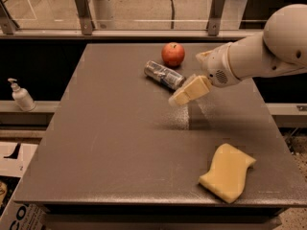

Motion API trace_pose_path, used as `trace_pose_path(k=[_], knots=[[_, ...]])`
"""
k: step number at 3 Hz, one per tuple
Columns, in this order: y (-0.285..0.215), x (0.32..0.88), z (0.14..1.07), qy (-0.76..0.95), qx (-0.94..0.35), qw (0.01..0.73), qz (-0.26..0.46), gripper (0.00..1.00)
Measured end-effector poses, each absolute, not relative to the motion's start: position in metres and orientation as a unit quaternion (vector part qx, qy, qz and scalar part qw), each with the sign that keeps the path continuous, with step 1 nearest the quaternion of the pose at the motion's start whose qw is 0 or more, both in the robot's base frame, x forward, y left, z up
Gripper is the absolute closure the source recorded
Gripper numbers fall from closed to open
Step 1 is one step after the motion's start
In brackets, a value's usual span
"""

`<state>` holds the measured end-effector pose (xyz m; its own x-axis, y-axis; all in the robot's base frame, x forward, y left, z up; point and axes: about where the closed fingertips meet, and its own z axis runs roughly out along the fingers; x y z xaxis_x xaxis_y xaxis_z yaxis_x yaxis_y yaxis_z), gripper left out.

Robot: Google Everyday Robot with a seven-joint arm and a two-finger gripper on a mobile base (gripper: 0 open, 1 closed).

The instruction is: Pick redbull can

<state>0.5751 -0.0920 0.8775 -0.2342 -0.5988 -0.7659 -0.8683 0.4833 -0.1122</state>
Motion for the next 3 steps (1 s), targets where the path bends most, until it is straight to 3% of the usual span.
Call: trace_pose_path(k=[3], knots=[[-0.082, 0.616, 0.853, 0.798, -0.455, 0.360, 0.160, 0.00]])
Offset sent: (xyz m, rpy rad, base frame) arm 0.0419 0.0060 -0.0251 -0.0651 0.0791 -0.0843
